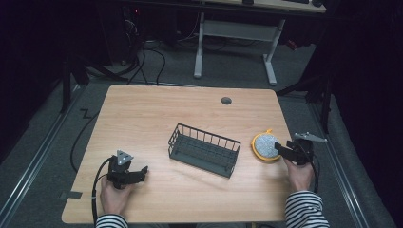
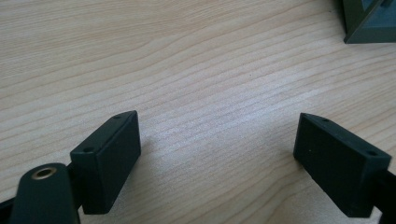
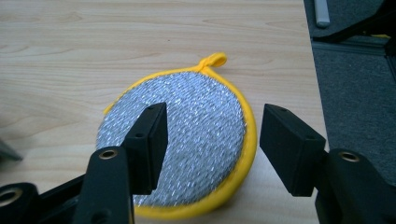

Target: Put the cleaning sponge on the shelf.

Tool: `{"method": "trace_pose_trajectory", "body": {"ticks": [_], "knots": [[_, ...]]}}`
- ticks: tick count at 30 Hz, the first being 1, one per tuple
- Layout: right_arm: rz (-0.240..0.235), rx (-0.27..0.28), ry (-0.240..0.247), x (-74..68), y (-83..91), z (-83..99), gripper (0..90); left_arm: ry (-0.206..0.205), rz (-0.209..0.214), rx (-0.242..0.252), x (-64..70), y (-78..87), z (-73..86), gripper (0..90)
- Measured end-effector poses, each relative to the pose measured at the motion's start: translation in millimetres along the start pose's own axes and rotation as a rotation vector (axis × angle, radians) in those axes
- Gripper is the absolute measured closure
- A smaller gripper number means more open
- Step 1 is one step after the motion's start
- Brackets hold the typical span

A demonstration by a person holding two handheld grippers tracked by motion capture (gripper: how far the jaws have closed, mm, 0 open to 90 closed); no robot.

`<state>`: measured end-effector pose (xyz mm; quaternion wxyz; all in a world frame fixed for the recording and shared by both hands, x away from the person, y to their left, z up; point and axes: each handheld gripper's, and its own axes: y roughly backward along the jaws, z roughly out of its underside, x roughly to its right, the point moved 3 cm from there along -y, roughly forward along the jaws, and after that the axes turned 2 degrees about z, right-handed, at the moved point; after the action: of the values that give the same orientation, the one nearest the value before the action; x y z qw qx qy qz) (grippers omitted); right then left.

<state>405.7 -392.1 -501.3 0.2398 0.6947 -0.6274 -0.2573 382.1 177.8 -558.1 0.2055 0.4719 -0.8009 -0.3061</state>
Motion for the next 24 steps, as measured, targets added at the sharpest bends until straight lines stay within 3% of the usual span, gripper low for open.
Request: {"method": "trace_pose_trajectory", "body": {"ticks": [5, 12, 16, 24], "knots": [[0.001, -0.024, 0.005, 2.1, -10.2, -9.3, 42.2, 0.000, 0.000, 0.000, 0.0, 0.0, 0.0, 15.1], [-0.007, -0.075, -0.039, 11.5, -29.0, -11.6, 40.9, -0.002, -0.001, 0.000, 0.3, 0.0, 0.1, 15.2], [-0.020, -0.091, -0.068, 14.8, -33.6, -10.3, 41.3, -0.002, -0.001, 0.000, 0.3, 0.1, 0.1, 15.3], [-0.018, -0.108, -0.061, 17.1, -32.4, -11.9, 41.8, -0.001, 0.000, -0.001, 0.3, 0.2, 0.2, 15.4]]}}
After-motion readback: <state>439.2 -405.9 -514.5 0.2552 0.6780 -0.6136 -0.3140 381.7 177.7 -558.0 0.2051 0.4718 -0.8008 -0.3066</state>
